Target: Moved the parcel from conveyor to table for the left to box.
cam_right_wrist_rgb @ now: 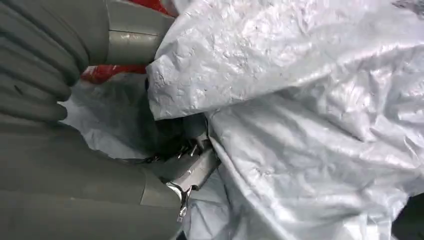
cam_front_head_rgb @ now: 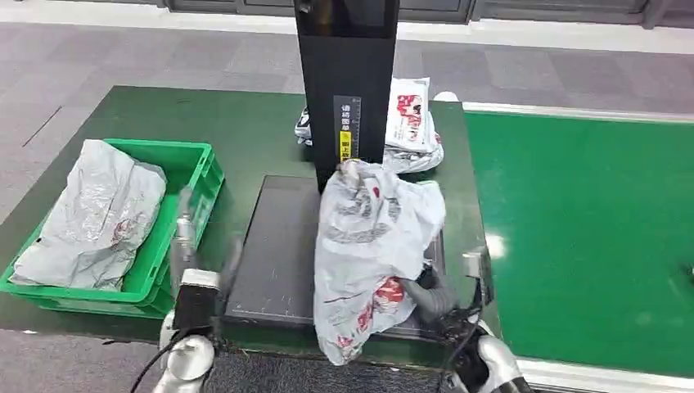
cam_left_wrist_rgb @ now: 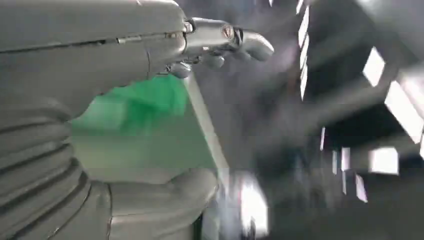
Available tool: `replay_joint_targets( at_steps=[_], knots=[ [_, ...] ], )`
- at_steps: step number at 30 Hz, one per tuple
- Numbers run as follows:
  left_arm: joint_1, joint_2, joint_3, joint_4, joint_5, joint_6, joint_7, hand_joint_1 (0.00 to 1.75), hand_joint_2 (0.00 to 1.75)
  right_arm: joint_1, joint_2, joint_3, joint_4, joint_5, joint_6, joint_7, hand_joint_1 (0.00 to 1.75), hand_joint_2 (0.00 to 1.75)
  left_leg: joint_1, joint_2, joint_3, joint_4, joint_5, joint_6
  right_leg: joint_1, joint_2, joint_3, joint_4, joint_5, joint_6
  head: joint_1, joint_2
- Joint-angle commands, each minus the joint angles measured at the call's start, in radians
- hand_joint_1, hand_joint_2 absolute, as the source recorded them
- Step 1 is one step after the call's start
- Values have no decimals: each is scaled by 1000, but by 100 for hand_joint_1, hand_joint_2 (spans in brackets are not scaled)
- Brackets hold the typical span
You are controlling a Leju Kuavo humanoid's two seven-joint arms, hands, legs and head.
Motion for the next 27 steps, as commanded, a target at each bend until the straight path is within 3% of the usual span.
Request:
replay_joint_targets(
  at_steps=[1, 8, 12, 22, 25, 26, 27],
  knots=[
    [10, -26, 101, -188, -212, 178, 47, 0, 175, 69, 30, -247, -256, -23, 45, 1, 0, 175, -1, 0, -1, 1, -1, 0, -1, 2, -2, 1, -1, 0, 0, 0],
    [17, -35, 107, -186, -249, 221, 41, 0, 175, 72, 40, -261, -252, -26, 47, -5, 0, 175, -1, 0, 2, -2, 1, 1, -1, 2, 0, -1, 0, 0, 0, 0],
    [26, -86, 173, -237, -334, 221, 13, 0, 175, 89, 67, -310, -297, -29, 64, -13, 0, 175, -1, 0, 2, -1, 1, 0, -1, 1, 1, -1, 0, 0, 0, 0],
    [19, -59, 56, -250, -433, 221, 91, 0, 175, 37, 113, -339, -258, -16, 86, 26, 0, 175, 0, 0, 1, -1, 1, 0, 0, 2, 0, -1, 0, 0, 0, 0],
    [18, -48, 27, -250, -450, 221, 105, 0, 175, 2, 115, -312, -197, 48, 51, 82, 0, 175, 0, 0, 1, 0, 1, 0, 0, 1, 0, 0, 0, 0, 0, 0],
    [17, -45, 18, -248, -452, 221, 112, 0, 175, -17, 112, -296, -163, 81, 30, 111, 0, 0, 0, 1, 1, -1, 1, 0, 0, 2, 0, -1, 0, 0, 0, 0],
    [13, -37, 5, -244, -454, 221, 125, 0, 175, -44, 109, -274, -114, 126, 6, 133, 0, 0, 0, 1, 1, -1, 1, 0, 0, 1, 0, -1, 0, 0, 0, 0]
  ],
)
